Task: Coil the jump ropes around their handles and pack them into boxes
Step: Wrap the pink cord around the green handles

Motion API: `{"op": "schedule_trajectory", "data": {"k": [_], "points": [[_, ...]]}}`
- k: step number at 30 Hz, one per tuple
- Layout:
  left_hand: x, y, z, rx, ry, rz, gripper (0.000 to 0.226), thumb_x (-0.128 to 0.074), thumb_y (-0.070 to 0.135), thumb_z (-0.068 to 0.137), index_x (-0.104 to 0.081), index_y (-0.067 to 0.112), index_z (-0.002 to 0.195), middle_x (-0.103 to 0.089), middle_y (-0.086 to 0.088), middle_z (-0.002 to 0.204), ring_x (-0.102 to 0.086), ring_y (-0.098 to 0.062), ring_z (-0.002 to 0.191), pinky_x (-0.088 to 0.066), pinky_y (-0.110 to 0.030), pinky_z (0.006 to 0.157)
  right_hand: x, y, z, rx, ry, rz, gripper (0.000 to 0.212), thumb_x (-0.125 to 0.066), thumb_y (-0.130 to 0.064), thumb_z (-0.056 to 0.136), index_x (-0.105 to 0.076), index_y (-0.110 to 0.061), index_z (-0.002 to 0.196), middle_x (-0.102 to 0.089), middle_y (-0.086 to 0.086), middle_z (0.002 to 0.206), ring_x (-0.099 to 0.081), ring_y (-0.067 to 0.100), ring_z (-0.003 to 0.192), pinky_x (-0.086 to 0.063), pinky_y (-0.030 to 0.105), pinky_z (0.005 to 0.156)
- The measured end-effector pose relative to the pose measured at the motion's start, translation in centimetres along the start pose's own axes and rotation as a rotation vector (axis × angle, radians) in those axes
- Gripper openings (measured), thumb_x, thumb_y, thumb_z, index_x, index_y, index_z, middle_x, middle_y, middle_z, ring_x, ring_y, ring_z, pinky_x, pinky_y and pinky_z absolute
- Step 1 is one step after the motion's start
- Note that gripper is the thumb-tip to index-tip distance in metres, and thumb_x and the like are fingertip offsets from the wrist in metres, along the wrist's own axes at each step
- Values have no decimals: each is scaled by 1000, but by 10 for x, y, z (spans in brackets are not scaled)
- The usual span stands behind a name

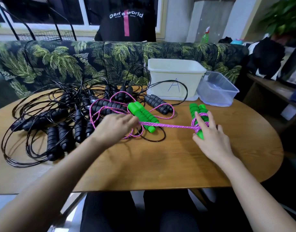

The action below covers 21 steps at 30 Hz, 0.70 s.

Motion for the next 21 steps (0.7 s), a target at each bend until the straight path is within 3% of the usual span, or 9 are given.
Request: {"op": "schedule_trajectory", "data": {"k": [3, 6, 8, 11, 13, 15, 16, 18, 21], "points": [[13, -41, -16, 34, 3, 91, 14, -60, 20, 85, -64, 11, 93, -66, -5, 77, -67, -26, 68, -48, -32, 54, 0, 10, 4, -44, -10, 10, 72, -48, -41, 99, -5, -40, 157, 3, 1, 166, -41, 38, 124, -48, 40, 81], [4, -75, -34, 123, -63, 165, 23, -51, 23, 85, -65, 9, 97, -66, -6, 80, -64, -29, 77, -44, -37, 64, -3, 7, 4, -57, -39, 15, 73, -48, -41, 99, -4, -40, 157, 4, 1, 166, -40, 38, 125, -48, 40, 83], [-17, -79, -44, 167, -140, 206, 20, -67, 19, 81, -68, 10, 98, -66, -5, 86, -61, -29, 85, -37, -40, 72, -7, -8, 3, -27, -72, 14, 73, -47, -41, 99, -2, -41, 156, 5, 1, 166, -39, 37, 126, -47, 38, 82], [-33, -63, -44, 265, -187, 176, 51, -77, 8, 64, -67, 4, 113, -65, -12, 106, -59, -33, 97, -42, -44, 81, -15, -37, -1, 37, -113, 28, 74, -48, -39, 99, 0, -43, 156, 7, 2, 166, -38, 36, 128, -48, 37, 84], [-22, -30, -27, 290, -91, -14, 56, -62, 8, 70, -62, 3, 126, -64, -15, 121, -60, -36, 106, -48, -47, 89, -18, -52, -2, 72, -127, 28, 76, -48, -39, 99, 2, -43, 156, 9, 2, 166, -36, 37, 130, -48, 37, 85], [-16, 11, -7, 299, -24, -382, 50, -44, 16, 85, -59, 3, 131, -63, -16, 127, -60, -35, 113, -48, -47, 97, -19, -66, -4, 101, -130, 33, 77, -49, -40, 98, 2, -44, 156, 10, 2, 166, -35, 37, 131, -47, 37, 86], [-22, 29, 2, 334, -76, -585, 50, -40, 24, 92, -56, 2, 133, -63, -17, 129, -59, -34, 117, -47, -44, 101, -19, -73, -5, 118, -125, 33, 78, -50, -41, 98, 2, -44, 156, 10, 2, 166, -35, 37, 131, -47, 37, 86], [-44, 61, 12, 345, -216, -802, 56, -40, 40, 96, -50, 1, 136, -63, -17, 126, -57, -32, 118, -44, -41, 100, -18, -83, -8, 150, -119, 38, 79, -52, -44, 97, 2, -44, 156, 10, 2, 166, -34, 37, 132, -47, 38, 88], [-70, 70, 15, 343, -290, -904, 49, -56, 33, 99, -46, 2, 135, -67, -12, 107, -60, -33, 106, -44, -35, 89, -13, -90, -11, 194, -107, 54, 81, -52, -44, 97, 3, -45, 155, 12, -1, 165, -34, 34, 132, -46, 38, 88]]}}
Point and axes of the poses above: each hand's wrist, its own z-axis towards the middle knuckle, its own x-axis out of the back of the hand, y = z × x, the point moved 9 cm from there along z, towards the middle knuckle
